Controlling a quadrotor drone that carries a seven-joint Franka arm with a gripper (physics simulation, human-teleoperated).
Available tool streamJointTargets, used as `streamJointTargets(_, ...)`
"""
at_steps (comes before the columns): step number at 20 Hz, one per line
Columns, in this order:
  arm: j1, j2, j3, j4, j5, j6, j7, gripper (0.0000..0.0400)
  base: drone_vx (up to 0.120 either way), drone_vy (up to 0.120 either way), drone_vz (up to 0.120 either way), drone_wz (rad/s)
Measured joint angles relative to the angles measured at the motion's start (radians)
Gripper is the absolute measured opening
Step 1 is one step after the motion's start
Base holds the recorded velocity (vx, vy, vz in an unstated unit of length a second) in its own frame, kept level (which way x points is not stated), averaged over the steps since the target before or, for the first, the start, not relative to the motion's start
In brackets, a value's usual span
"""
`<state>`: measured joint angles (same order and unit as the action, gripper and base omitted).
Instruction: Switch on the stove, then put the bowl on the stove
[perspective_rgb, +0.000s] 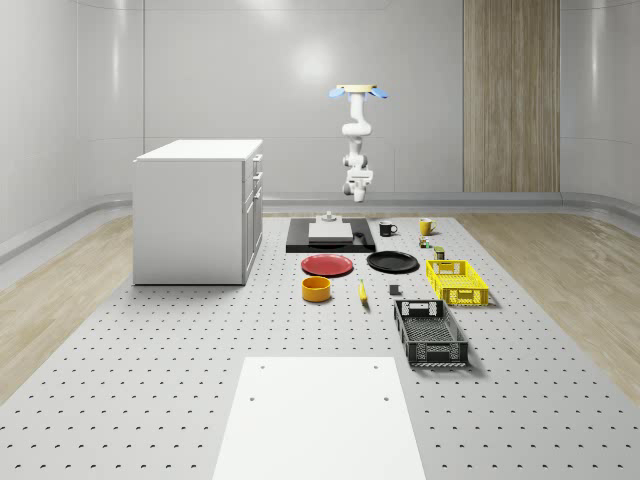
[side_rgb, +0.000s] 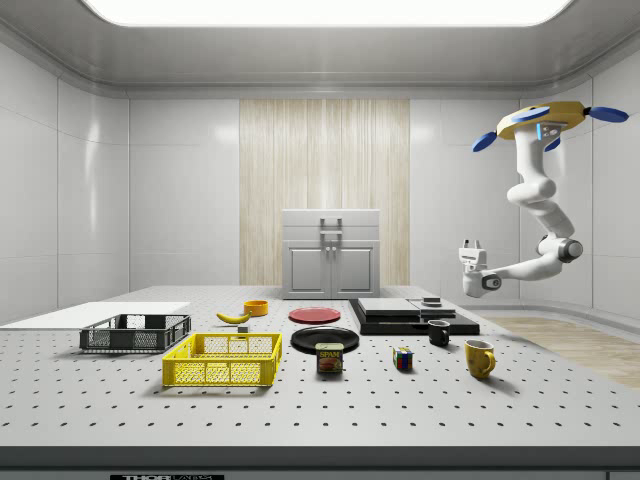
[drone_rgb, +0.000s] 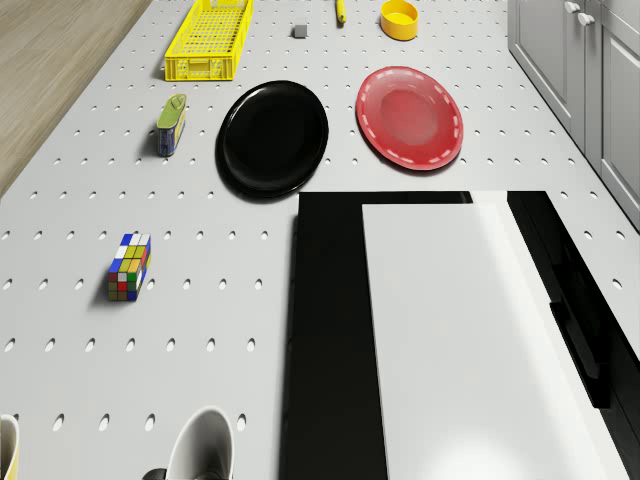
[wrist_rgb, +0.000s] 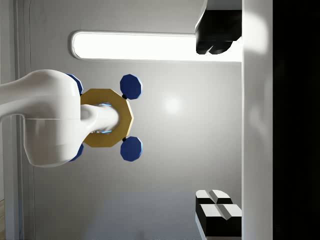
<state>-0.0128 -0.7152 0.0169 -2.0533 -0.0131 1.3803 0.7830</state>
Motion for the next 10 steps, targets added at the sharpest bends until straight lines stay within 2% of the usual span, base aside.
streamJointTargets(10, -0.016, -0.006, 0.053, -0.008, -0.074, 0.008, 0.01, 0.04, 0.0, -0.12, 0.0, 0.0)
